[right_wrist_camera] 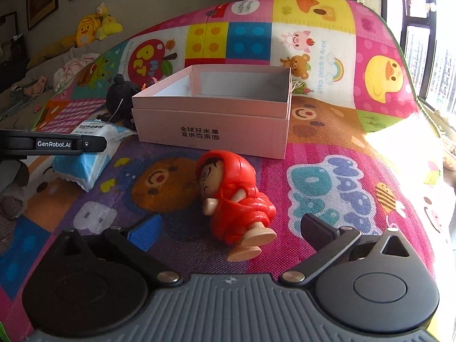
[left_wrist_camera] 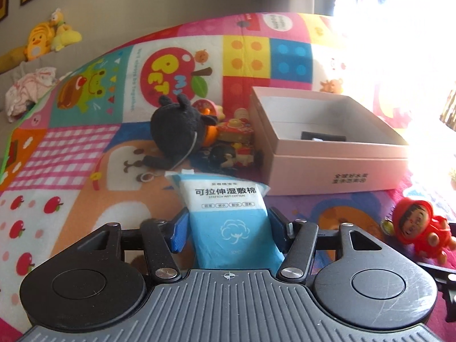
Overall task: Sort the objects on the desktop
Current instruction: 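Grasp the blue wet-cotton pack with the left tool while the right tool holds the figure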
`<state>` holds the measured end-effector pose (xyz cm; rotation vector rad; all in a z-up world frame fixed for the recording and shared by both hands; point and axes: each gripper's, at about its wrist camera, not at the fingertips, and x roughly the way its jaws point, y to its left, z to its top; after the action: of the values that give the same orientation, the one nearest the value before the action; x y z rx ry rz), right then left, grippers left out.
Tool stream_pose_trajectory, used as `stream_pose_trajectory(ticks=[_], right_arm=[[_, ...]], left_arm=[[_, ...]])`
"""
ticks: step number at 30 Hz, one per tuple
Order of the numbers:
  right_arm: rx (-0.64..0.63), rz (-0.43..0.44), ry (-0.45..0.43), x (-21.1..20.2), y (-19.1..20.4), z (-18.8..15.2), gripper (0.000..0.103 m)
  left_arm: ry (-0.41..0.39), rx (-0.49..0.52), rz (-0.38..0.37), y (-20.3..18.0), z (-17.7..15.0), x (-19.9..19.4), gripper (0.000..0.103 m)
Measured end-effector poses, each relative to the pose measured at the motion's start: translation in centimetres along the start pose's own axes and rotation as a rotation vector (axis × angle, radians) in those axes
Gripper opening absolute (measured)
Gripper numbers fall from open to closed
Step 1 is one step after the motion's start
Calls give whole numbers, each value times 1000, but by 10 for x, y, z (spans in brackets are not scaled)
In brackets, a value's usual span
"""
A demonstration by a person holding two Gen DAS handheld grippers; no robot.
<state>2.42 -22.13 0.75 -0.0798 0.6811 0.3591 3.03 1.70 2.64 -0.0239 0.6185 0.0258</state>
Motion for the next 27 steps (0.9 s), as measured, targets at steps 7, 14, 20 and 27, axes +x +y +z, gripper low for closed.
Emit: stream_pose_trajectory(ticks=[7, 14, 20, 27], right_arm=[[-2, -8, 8, 1, 2, 0, 103], [-6, -10, 21, 2, 2, 0, 103], [-23, -33, -10, -5, -3, 4, 103], [-92, -95, -86, -27, -14, 16, 103]], left_arm=[[11, 40, -139, -16, -17, -23, 66], [31, 30, -143, -18, -25, -15, 89], [56, 28, -147, -20, -31, -6, 97], [69, -8, -169, -14, -34, -3, 101]])
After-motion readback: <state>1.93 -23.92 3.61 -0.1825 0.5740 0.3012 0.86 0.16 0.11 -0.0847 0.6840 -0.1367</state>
